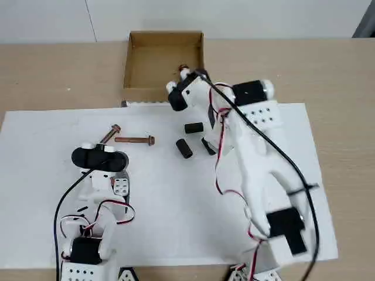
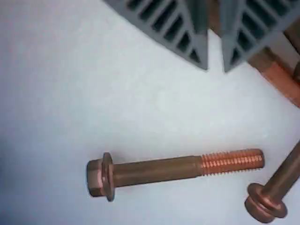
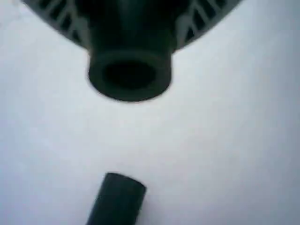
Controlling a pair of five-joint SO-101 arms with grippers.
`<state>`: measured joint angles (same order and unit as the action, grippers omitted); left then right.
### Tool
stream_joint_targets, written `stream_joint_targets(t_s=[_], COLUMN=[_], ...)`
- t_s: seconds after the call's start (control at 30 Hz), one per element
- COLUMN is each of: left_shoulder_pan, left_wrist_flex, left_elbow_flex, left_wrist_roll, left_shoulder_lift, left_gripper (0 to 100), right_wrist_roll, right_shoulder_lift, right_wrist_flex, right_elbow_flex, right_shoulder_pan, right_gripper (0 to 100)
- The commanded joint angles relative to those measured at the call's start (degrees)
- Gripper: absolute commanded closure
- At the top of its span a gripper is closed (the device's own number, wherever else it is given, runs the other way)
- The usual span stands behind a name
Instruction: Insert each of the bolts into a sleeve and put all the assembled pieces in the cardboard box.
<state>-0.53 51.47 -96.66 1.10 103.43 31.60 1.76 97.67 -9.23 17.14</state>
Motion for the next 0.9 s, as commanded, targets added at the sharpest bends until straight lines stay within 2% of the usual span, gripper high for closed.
stream_joint_targets(t_s=[0.0,0.2,0.33,0.57,0.67,0.87], left_shoulder_pan=[-0.18,0.18,0.26,4.84,5.1,4.75], left_wrist_flex=[-1.41,-0.53,5.71,11.43,14.42,14.42], left_elbow_flex=[0.31,0.57,5.85,17.54,21.41,34.33], left_wrist_roll=[-0.18,0.0,0.0,-0.26,-0.26,0.0], left_shoulder_lift=[0.53,0.53,0.44,-0.18,-4.31,-20.48], left_gripper=[99,99,99,99,99,99], right_wrist_roll=[-1.93,-3.96,-6.86,-10.81,-10.81,-10.99], right_shoulder_lift=[9.63,24.75,34.51,47.78,50.95,53.49], right_wrist_flex=[1.19,1.19,1.1,0.66,0.66,0.57], right_elbow_flex=[4.92,21.45,30.51,37.98,37.98,38.15], right_shoulder_pan=[-0.4,-0.75,-0.92,-8.04,-10.33,-10.77], right_gripper=[99.6,99.6,99.6,99.5,99.5,99.5])
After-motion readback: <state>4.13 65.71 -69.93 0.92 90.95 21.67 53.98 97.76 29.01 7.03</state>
